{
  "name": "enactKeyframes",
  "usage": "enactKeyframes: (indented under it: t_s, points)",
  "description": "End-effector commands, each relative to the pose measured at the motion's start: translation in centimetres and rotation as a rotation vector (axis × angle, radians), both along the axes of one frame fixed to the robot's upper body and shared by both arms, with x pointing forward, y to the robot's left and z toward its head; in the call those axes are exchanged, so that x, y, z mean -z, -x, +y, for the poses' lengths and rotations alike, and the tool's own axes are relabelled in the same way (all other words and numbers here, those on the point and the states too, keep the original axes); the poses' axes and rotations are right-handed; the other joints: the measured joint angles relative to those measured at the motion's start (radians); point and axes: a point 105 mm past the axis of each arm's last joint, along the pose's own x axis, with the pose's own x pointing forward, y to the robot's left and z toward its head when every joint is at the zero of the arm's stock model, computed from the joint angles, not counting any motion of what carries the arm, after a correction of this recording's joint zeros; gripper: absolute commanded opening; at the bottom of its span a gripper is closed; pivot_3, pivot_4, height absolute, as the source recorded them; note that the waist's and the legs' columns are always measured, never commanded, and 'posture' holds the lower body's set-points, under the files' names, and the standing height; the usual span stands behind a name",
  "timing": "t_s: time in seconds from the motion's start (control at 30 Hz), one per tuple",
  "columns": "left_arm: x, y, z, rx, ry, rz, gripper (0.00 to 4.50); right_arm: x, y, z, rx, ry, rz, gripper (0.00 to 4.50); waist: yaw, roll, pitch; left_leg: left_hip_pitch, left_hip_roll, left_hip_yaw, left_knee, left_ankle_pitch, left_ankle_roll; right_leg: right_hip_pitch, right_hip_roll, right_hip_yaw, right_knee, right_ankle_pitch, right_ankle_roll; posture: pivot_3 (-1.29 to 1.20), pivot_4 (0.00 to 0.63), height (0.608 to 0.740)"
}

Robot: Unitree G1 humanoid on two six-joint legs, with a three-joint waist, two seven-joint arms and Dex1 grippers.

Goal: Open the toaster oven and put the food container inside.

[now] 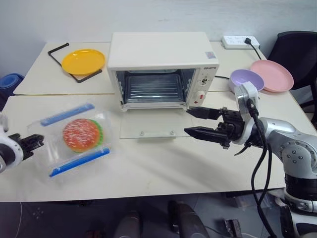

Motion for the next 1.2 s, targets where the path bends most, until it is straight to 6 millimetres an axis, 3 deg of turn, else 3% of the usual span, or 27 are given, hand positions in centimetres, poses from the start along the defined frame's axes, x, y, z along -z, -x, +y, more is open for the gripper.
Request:
enactKeyframes:
  t_s: [0.03, 0.27, 0.47, 0.63, 0.83, 1.07, 1.2]
  points:
    - [-2.5, -1.5, -2.2, 0.156, -0.012, -0.054, 0.3, -0.7, 0.6, -0.8, 0.036, -0.001, -0.057, 4.5, 0.0, 0.0, 0.0, -0.001, 0.0, 0.0, 0.0, 0.0, 0.0, 0.0, 0.0, 0.0, 0.0, 0.0, 0.0, 0.0, 0.15, 0.74]
    - [-4.2, -6.0, -7.9, 0.371, -0.03, -0.078, 0.3, -0.1, 0.8, -1.7, 0.115, -0.003, -0.062, 4.5, 0.004, 0.0, 0.0, -0.005, -0.001, -0.001, 0.002, 0.0, 0.001, -0.002, 0.0, -0.001, -0.001, 0.002, 0.004, 0.0, 0.15, 0.74]
    - [-4.3, -10.1, -11.5, 0.416, -0.06, -0.051, 0.3, 0.2, 1.4, -2.4, 0.174, 0.001, -0.075, 4.5, 0.01, 0.0, 0.0, -0.008, -0.002, -0.001, 0.005, 0.001, 0.001, -0.003, 0.001, -0.001, 0.001, 0.004, 0.008, 0.0, 0.15, 0.74]
    - [-3.2, -12.0, -14.3, 0.438, -0.051, -0.021, 0.3, 0.2, 1.8, -3.3, 0.22, 0.009, -0.086, 4.5, 0.004, 0.0, 0.0, -0.008, -0.002, -0.001, 0.005, 0.001, 0.001, -0.003, 0.001, 0.0, 0.003, 0.005, 0.008, 0.0, 0.15, 0.74]
    - [-2.8, -12.5, -16.0, 0.452, -0.036, -0.015, 0.3, 0.5, 1.7, -3.7, 0.261, 0.028, -0.089, 4.5, 0.025, 0.0, 0.0, -0.008, -0.003, -0.001, 0.01, 0.001, 0.001, -0.003, 0.0, 0.0, 0.004, 0.005, 0.009, 0.0, 0.15, 0.74]
    - [-4.4, -12.3, -16.5, 0.484, 0.083, -0.097, 2.45, 1.2, 0.8, -3.4, 0.287, 0.057, -0.09, 4.5, 0.023, 0.0, 0.0, -0.008, -0.004, -0.001, 0.016, 0.002, 0.002, -0.002, 0.001, 0.0, 0.008, 0.007, 0.011, 0.0, 0.15, 0.74]
    - [-6.4, -11.4, -16.8, 0.545, 0.206, -0.209, 2.45, 1.3, 0.7, -3.3, 0.278, 0.058, -0.084, 4.5, 0.023, 0.0, 0.0, -0.008, -0.004, -0.001, 0.017, 0.002, 0.002, -0.002, 0.001, 0.0, 0.008, 0.007, 0.011, 0.0, 0.15, 0.74]
